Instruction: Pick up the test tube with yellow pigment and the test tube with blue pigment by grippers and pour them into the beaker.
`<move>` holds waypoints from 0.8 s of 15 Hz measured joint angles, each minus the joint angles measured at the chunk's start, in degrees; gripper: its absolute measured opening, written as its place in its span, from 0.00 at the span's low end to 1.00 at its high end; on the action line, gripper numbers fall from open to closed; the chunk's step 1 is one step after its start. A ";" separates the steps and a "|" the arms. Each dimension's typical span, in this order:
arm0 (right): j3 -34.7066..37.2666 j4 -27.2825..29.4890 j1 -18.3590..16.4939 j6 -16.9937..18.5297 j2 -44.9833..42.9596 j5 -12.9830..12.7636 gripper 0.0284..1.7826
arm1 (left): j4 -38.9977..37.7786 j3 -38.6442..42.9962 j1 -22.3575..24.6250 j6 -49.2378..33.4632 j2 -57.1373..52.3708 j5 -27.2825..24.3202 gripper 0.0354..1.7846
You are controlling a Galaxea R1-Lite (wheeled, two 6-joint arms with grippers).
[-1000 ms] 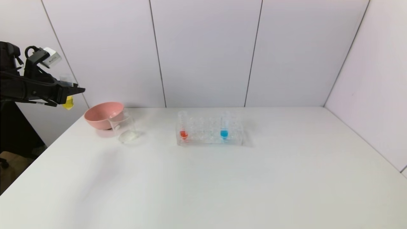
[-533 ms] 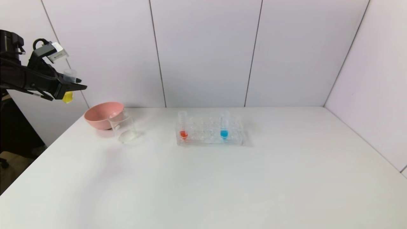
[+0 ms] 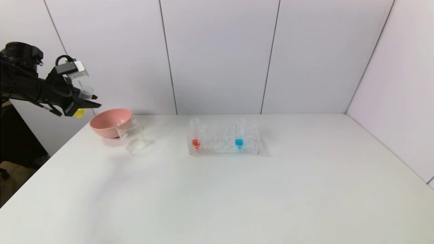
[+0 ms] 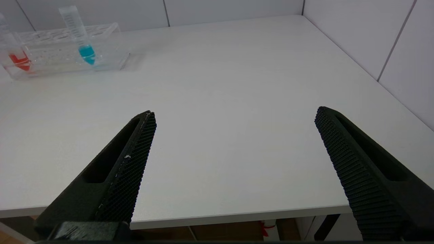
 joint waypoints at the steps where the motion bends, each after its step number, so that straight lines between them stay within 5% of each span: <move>1: 0.00 0.00 0.00 -0.02 -0.01 0.00 0.96 | 0.00 -0.02 -0.20 1.11 0.09 0.84 0.29; 12: 0.00 0.00 0.00 -0.02 -0.01 0.02 0.96 | 0.26 -0.20 -2.27 9.20 0.68 6.56 0.29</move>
